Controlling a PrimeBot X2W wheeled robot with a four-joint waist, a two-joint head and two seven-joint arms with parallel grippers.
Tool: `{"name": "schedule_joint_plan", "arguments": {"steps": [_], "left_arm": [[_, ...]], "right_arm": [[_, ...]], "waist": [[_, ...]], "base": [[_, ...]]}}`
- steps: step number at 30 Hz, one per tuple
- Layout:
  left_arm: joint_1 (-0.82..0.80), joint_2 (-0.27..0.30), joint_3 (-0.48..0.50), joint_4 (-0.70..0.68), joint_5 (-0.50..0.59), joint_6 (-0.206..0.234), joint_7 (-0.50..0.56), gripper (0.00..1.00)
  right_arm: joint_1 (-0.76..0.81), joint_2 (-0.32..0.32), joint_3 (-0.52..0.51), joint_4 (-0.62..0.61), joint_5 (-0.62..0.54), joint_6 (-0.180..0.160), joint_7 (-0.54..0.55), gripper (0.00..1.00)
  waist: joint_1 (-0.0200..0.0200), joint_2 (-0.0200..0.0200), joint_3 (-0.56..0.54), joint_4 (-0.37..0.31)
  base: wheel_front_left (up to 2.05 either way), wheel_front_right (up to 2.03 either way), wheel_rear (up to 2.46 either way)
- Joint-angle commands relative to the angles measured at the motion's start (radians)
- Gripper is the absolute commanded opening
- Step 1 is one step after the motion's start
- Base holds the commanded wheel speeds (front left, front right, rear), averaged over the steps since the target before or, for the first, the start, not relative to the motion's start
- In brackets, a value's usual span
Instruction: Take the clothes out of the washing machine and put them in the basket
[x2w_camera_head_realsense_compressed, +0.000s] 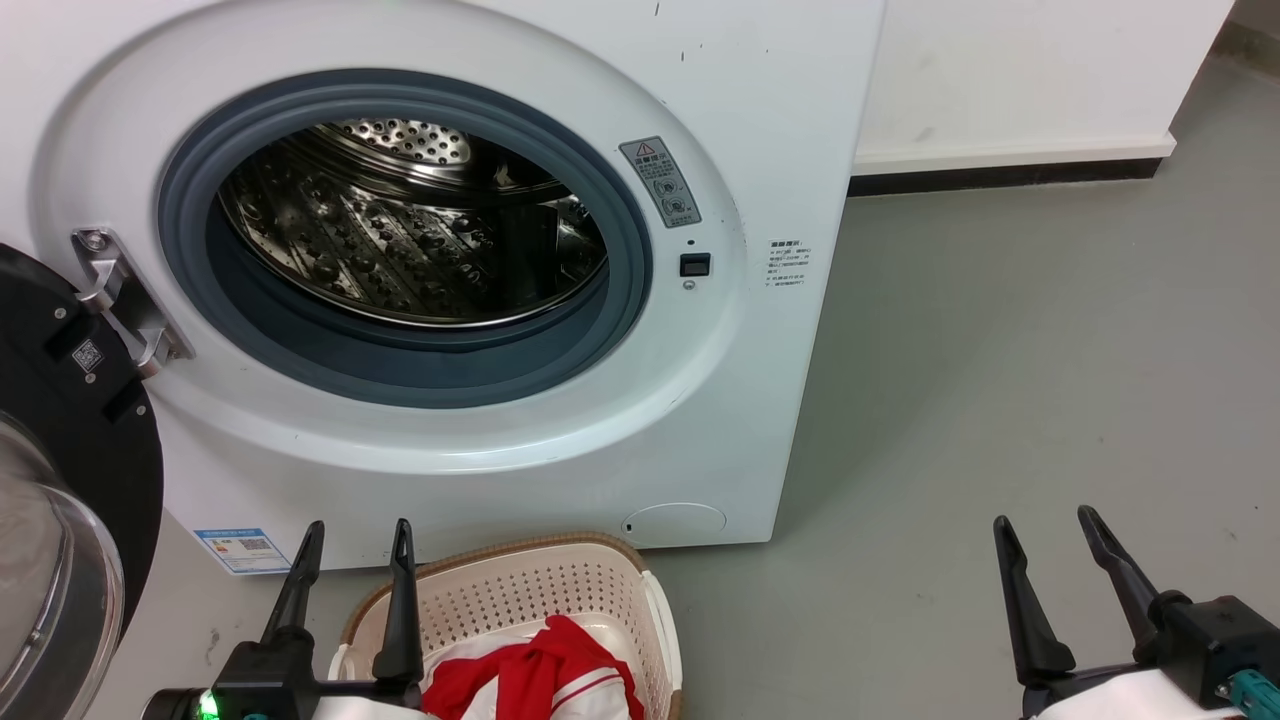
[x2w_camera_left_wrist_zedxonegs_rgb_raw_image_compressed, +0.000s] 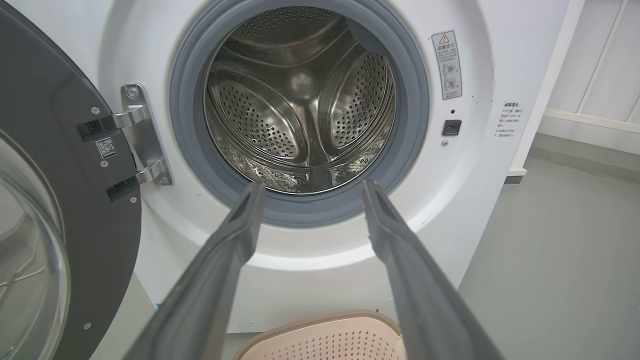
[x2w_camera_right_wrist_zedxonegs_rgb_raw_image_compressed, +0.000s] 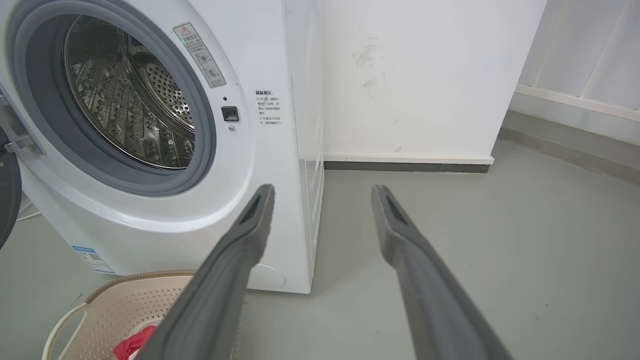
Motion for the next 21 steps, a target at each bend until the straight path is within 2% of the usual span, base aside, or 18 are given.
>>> {"name": "schedule_joint_plan", "arguments": {"steps": [1,7,8,14,19,21], "left_arm": [[-0.015,0.004,0.0,-0.002,-0.004,0.004,-0.004,1.0],[-0.014,0.006,-0.003,-0.002,-0.008,0.008,-0.007,1.0],[-0.014,0.007,-0.003,-0.002,-0.009,0.009,-0.007,0.0],[0.012,-0.004,-0.009,0.051,-0.015,0.004,0.002,0.0],[-0.009,-0.002,-0.001,0.07,-0.145,-0.007,0.028,0.0],[-0.012,-0.002,0.0,0.073,-0.166,-0.009,0.032,0.0]], "right_arm": [[-0.01,-0.001,0.0,0.003,0.001,0.0,-0.005,1.0],[-0.014,-0.001,0.001,0.009,0.005,0.0,-0.009,1.0],[-0.015,-0.001,0.002,0.009,0.006,0.0,-0.01,0.0],[0.006,0.001,0.003,0.058,0.013,0.0,-0.002,0.0],[-0.016,-0.008,0.006,0.086,0.15,0.0,-0.002,0.0],[-0.021,-0.01,0.006,0.091,0.172,0.0,-0.002,0.0]], "waist": [[0.0,0.0,0.003,0.0],[0.0,0.0,0.007,0.002],[0.0,0.0,0.006,0.002],[0.0,0.0,0.007,0.002],[0.0,0.0,0.006,0.005],[0.0,0.0,0.006,0.005]], "base": [[0.0,0.0,0.0],[0.0,0.0,0.0],[0.0,0.0,0.0],[0.0,0.0,0.0],[0.0,0.0,0.0],[0.0,0.0,0.0]]}}
